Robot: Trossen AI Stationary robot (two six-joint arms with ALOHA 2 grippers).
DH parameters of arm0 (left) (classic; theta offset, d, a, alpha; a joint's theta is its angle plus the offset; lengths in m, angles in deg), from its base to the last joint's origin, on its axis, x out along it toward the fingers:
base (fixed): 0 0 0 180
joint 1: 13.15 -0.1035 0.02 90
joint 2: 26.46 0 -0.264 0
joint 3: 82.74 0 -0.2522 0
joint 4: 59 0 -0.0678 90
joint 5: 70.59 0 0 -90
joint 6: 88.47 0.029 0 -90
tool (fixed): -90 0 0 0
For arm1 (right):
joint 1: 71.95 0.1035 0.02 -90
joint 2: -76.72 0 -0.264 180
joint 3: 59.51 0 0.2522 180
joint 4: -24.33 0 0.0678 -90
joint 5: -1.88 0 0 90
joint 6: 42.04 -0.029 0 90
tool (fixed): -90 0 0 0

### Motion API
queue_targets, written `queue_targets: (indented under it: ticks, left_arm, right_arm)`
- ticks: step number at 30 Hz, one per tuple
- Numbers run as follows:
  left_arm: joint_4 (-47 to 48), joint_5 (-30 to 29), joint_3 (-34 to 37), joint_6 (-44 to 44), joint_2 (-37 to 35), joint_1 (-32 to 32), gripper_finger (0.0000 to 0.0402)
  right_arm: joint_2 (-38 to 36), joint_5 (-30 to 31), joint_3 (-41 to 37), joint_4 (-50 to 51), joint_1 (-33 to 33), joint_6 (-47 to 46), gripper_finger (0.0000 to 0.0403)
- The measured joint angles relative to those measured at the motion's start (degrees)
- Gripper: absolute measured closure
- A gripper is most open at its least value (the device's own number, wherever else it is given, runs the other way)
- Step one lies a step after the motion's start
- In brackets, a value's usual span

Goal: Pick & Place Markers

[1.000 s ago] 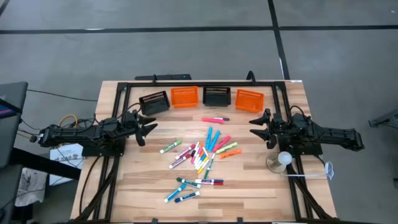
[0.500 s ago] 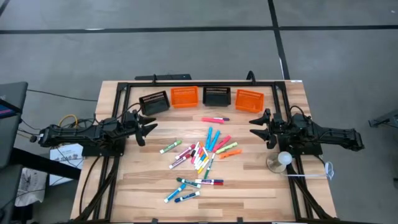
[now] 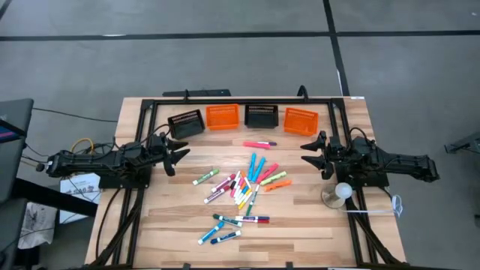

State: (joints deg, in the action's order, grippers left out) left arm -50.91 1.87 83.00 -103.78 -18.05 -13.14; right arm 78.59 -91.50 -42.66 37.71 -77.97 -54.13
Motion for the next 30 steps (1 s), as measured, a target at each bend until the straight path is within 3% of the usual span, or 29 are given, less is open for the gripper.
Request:
queue_targets:
  ticks: [30]
  left_arm:
    - [-1.3, 0.0, 0.0, 0.0, 0.0, 0.0, 0.0238]
  right_arm:
    - [0.0, 0.4, 0.0, -0.1, 0.0, -0.3, 0.0196]
